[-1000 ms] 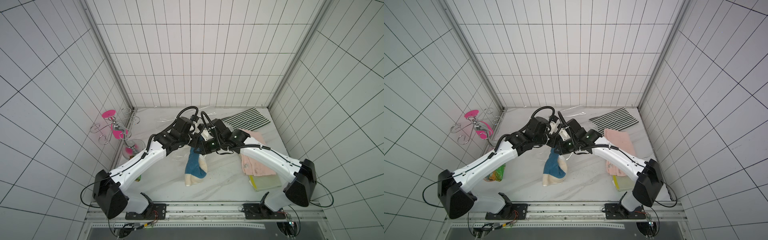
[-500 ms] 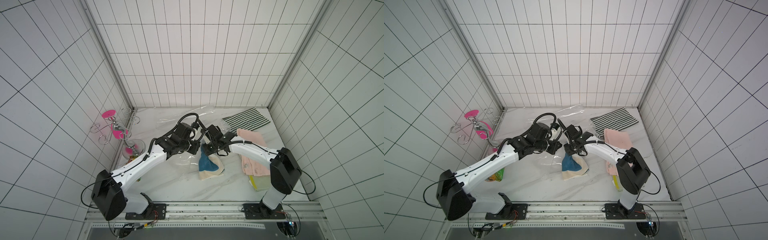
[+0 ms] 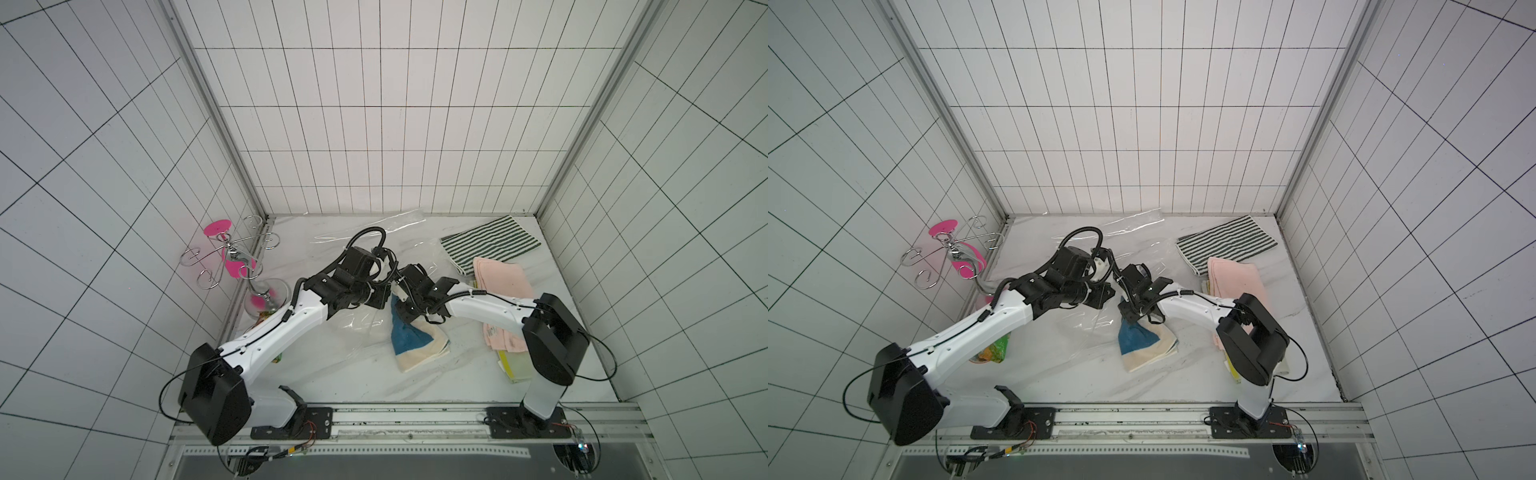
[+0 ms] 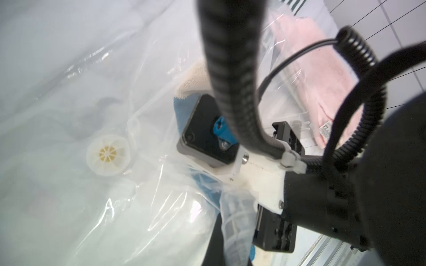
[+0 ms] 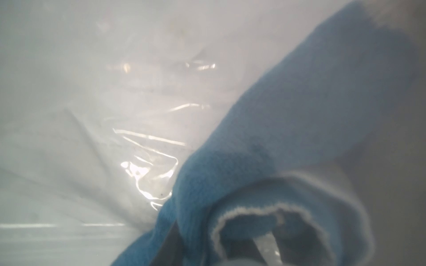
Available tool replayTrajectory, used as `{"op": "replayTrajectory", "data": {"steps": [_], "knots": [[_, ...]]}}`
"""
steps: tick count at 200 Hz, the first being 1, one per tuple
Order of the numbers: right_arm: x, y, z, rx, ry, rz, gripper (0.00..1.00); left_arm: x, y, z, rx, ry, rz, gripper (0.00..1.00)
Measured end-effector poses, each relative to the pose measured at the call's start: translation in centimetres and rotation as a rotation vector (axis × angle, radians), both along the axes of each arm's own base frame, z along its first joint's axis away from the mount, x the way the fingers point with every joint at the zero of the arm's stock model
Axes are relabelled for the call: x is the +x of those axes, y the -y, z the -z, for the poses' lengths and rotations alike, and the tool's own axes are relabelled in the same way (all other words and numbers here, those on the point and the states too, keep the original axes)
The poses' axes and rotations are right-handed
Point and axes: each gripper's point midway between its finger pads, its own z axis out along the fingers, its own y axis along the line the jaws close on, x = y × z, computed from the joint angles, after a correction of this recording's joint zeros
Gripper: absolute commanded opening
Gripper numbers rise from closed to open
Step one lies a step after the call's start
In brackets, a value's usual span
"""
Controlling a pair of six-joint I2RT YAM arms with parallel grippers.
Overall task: Place the folded towel into the vacuum bag
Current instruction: Place the towel in the vacuum bag.
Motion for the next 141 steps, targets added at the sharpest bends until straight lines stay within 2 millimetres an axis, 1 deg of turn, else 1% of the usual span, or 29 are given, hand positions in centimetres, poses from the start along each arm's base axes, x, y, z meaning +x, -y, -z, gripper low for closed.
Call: {"op": "replayTrajectory", "data": {"steps": [17, 23, 29, 32, 37, 43, 46, 59, 70, 97, 112, 126, 129, 141], "knots": [[-0.5, 0.2, 0.3, 0.014, -0.029, 0.019, 0.59, 0.5, -0.3, 0.8, -0.001, -0.01, -0.021, 0.0], [-0.4, 0.3, 0.3, 0.02, -0.035, 0.029, 0.66, 0.9, -0.4, 0.8, -0.005, -0.009, -0.031, 0.0], [-0.4, 0.3, 0.3, 0.025, -0.04, 0.035, 0.68, 1.2, -0.4, 0.9, -0.008, -0.007, -0.038, 0.0], [-0.3, 0.3, 0.3, 0.028, -0.042, 0.039, 0.74, 1.4, -0.4, 1.0, -0.011, -0.006, -0.042, 0.0], [-0.3, 0.3, 0.2, 0.034, -0.047, 0.044, 0.81, 1.7, -0.4, 1.1, -0.014, -0.005, -0.045, 0.0], [-0.4, 0.4, 0.1, 0.04, -0.053, 0.05, 0.87, 1.9, -0.3, 1.2, -0.015, -0.006, -0.048, 0.0], [-0.4, 0.3, 0.0, 0.045, -0.056, 0.05, 0.89, 2.0, -0.2, 1.3, -0.016, -0.007, -0.048, 0.0], [-0.8, 0.7, -0.6, 0.064, -0.066, 0.055, 0.91, 2.3, 0.0, 1.7, -0.019, -0.011, -0.05, 0.0], [-1.3, 1.1, -1.6, 0.086, -0.073, 0.062, 0.91, 2.4, 0.1, 1.8, -0.021, -0.012, -0.05, 0.0], [-1.7, 1.3, -5.8, 0.191, -0.056, 0.067, 0.92, 2.9, 0.1, 1.8, -0.022, -0.009, -0.056, 0.0], [-2.1, 1.5, -7.5, 0.24, -0.046, 0.075, 0.92, 3.1, 0.2, 1.7, -0.025, -0.004, -0.058, 0.0], [-2.6, 2.0, -8.2, 0.266, -0.046, 0.094, 0.93, 3.4, 0.3, 1.7, -0.026, -0.005, -0.061, 0.0], [-2.7, 2.1, -8.3, 0.268, -0.045, 0.097, 1.0, 3.4, 0.4, 1.7, -0.026, -0.004, -0.061, 0.0], [-3.3, 3.1, -7.8, 0.269, -0.053, 0.136, 0.99, 3.6, 0.4, 1.5, -0.027, -0.002, -0.062, 0.0]]}}
